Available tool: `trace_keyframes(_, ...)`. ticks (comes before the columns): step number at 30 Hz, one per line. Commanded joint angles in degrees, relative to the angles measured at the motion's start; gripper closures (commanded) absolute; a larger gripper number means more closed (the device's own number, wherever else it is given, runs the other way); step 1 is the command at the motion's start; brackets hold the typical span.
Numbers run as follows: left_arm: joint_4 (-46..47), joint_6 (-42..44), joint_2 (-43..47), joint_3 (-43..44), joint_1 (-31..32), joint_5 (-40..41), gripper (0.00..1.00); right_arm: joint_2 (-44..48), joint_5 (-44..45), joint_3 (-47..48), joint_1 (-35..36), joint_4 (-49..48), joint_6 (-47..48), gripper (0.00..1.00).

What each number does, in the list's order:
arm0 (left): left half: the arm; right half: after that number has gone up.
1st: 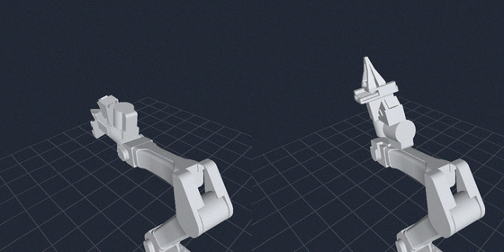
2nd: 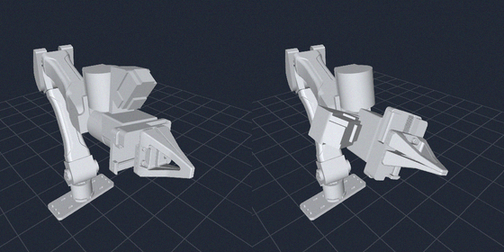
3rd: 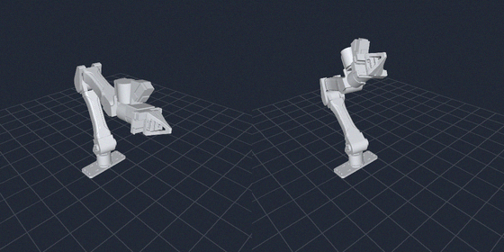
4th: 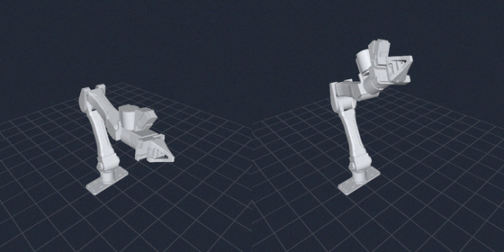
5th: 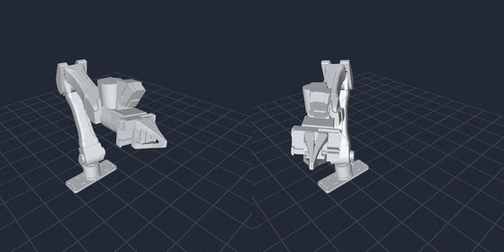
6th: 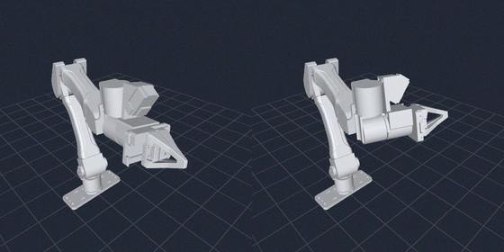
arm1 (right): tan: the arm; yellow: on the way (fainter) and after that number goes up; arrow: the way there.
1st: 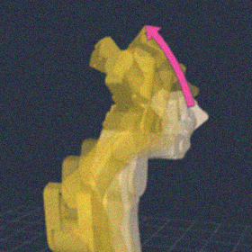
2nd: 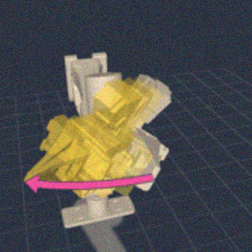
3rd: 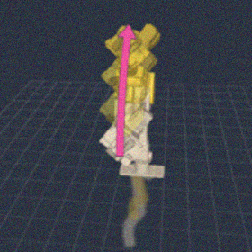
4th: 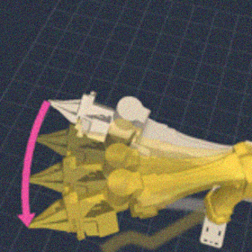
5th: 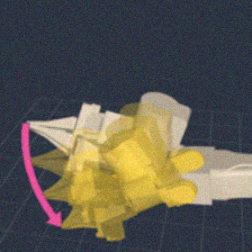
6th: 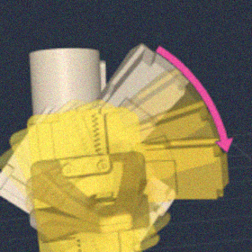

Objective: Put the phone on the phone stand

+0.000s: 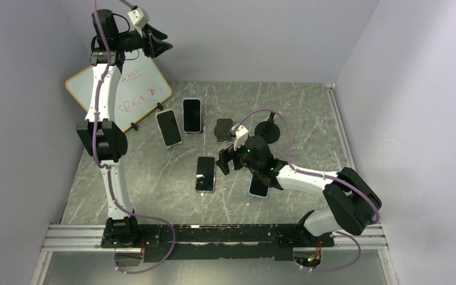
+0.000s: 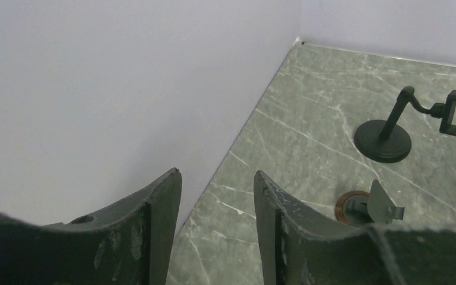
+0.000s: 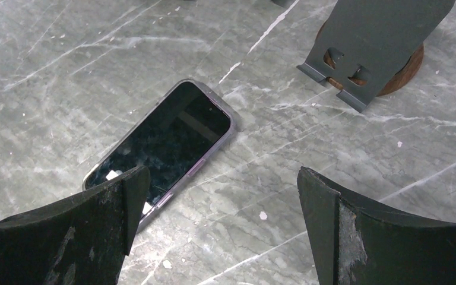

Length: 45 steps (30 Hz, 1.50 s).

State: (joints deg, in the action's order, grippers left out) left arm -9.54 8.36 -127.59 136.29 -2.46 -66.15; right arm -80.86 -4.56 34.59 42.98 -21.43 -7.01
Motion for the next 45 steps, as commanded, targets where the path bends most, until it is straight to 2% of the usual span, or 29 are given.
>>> trace_keyframes(1,-34.38,22.31,-6.24,8.68,2.91,7.43,0.49,1.03,0.26,0.49,-0.47,1.31,1.16,0.00)
trace_keyframes(3,-41.70,30.85,-4.83,5.49,6.01,14.19,0.55,1.29,0.70,0.65,-0.57,1.90,1.36,0.00)
trace_keyframes(5,-48.71,36.38,-5.43,4.69,8.68,18.51,0.55,0.56,0.23,0.74,-0.70,1.64,1.25,0.00)
trace_keyframes(7,-51.40,38.59,-5.81,2.35,10.27,20.57,0.54,-0.82,-0.66,1.23,-0.68,1.44,1.14,0.00)
trace_keyframes(9,-51.00,38.96,-6.00,0.20,10.75,19.39,0.54,-1.82,-1.36,1.72,-0.68,1.26,1.12,0.00)
trace_keyframes(13,-52.23,38.58,-8.42,3.74,11.24,18.51,0.56,-2.27,-1.43,1.58,-0.66,0.92,0.86,0.00)
trace_keyframes(19,-53.22,40.30,-8.12,0.90,11.46,19.50,0.59,-3.04,-1.54,1.73,-0.68,0.78,0.78,0.00)
trace_keyframes(29,-56.97,42.79,-11.28,2.30,11.60,16.93,0.63,-3.16,-1.24,1.73,-0.71,0.84,0.79,0.00)
trace_keyframes(45,-58.76,45.66,-10.31,1.26,11.60,15.95,0.88,-3.27,-1.33,1.54,-0.66,0.84,0.59,0.00)
